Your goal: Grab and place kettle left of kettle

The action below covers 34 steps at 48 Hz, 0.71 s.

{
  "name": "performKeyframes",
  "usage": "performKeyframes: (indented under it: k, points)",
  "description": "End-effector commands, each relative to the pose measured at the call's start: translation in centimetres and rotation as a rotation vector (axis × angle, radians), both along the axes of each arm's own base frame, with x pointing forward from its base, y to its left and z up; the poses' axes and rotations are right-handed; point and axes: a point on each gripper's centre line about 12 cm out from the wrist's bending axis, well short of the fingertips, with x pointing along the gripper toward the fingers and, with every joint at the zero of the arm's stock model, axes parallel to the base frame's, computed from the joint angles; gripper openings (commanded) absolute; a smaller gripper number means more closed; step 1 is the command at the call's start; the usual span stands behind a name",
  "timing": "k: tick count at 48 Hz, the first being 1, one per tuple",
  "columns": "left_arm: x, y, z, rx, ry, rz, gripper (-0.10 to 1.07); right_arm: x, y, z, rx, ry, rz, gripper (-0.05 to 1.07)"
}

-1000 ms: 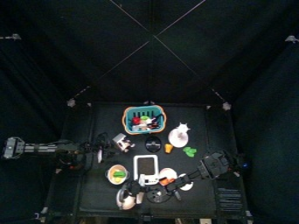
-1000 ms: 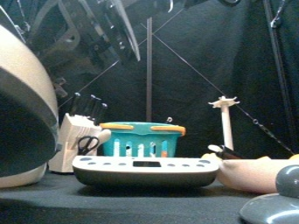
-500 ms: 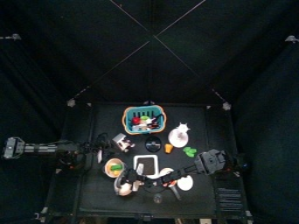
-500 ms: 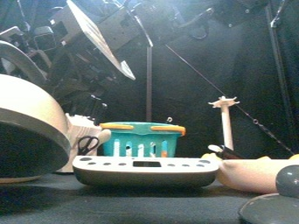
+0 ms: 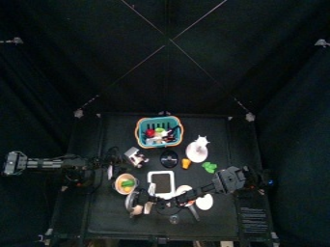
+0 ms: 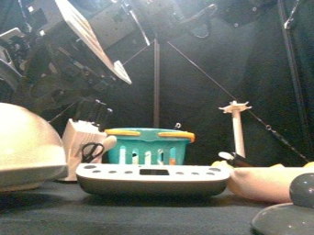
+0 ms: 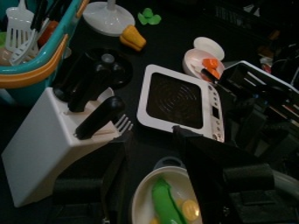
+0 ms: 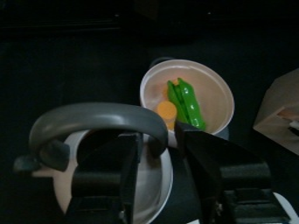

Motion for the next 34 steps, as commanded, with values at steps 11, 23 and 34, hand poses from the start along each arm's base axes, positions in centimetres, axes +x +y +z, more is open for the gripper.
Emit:
performKeyframes:
  k: [11,23,34]
  points:
    - [0.3,0.1,0.5,0.004,-0.016,0.002,0.82,-2.3,0.0,4.9,0.020,-0.061,0.002,0.83]
    - [0.2,0.1,0.5,0.004,-0.009,0.001,0.82,-7.4,-2.9,6.9,-0.033,-0.066,-0.112,0.83]
    - [-0.1,-0.2,-0.1,-0.017,0.048,-0.013,0.82,-11.0,-5.3,7.8,-0.097,-0.076,-0.231,0.83]
